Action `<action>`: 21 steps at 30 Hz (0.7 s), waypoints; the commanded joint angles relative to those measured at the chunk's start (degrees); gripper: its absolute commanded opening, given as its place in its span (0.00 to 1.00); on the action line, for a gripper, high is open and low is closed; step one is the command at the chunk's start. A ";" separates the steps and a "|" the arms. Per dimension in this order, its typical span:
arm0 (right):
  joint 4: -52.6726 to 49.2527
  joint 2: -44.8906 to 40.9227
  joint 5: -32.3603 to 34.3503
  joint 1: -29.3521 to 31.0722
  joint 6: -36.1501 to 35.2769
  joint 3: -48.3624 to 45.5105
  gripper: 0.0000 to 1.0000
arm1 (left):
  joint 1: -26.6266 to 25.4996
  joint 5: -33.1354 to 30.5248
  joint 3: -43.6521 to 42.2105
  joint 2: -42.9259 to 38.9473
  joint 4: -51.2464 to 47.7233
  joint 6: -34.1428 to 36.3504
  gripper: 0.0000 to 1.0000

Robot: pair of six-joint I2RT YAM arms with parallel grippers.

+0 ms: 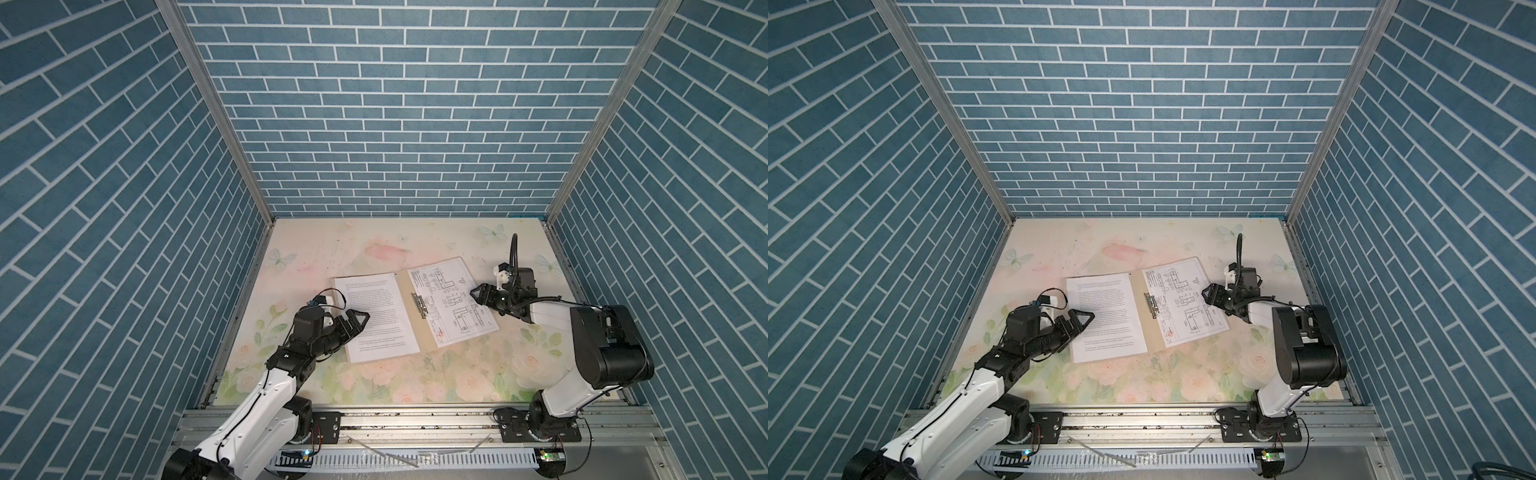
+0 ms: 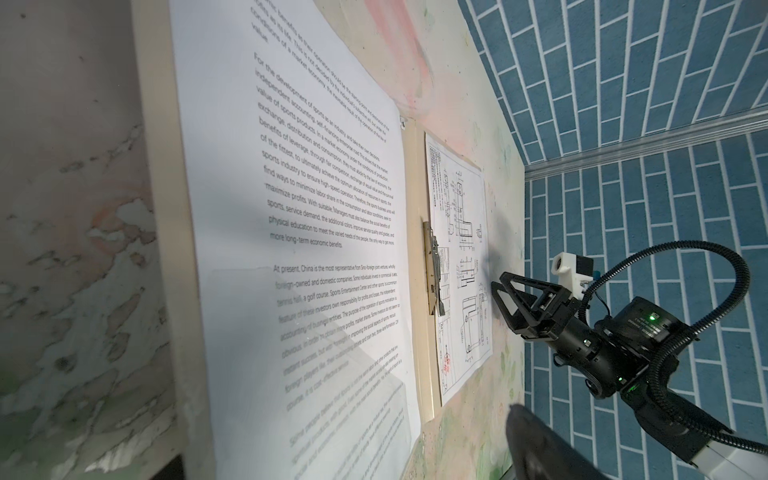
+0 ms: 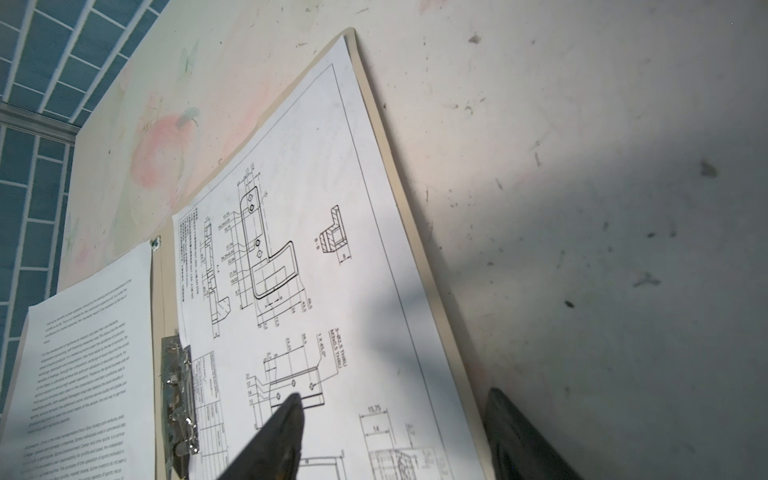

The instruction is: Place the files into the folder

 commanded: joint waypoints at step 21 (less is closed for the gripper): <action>-3.67 -0.31 -0.95 1.95 5.29 -4.92 0.66 | -2.39 -1.50 11.32 0.57 -8.52 3.65 1.00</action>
